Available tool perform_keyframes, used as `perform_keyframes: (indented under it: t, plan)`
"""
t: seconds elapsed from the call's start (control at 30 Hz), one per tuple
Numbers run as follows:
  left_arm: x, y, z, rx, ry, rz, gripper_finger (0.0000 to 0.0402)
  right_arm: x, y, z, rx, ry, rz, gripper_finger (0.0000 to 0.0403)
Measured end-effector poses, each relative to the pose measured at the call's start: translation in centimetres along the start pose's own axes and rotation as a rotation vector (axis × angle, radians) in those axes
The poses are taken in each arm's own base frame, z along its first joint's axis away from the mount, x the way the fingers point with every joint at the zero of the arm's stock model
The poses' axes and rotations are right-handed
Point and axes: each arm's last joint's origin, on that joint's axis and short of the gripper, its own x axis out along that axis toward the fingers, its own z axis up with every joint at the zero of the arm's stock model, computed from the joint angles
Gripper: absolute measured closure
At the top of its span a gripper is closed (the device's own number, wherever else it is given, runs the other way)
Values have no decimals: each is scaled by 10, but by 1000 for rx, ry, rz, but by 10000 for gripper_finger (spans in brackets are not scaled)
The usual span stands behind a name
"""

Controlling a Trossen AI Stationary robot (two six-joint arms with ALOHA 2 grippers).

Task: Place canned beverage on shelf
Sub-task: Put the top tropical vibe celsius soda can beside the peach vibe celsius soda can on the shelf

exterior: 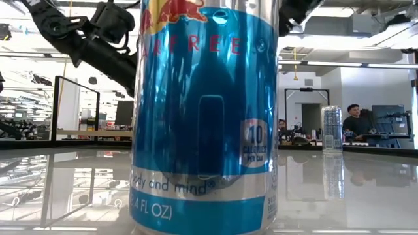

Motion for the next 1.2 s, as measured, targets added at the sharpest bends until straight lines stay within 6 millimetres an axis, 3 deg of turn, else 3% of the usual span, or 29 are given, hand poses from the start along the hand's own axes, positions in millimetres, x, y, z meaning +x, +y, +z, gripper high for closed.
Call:
perform_keyframes:
  t: [0.23, 0.53, 1.2]
  plan:
    - [3, 19, -3, 0, 13, 8, 387, -2, 11, -30, -15, -60, -22, 14]
    - [4, 49, -7, -69, 11, -37, 401, -2, 13, -37, 7, -61, -32, 14]
    - [2, 74, -9, -103, -1, 57, 401, -2, 11, -33, -9, -99, -62, 14]
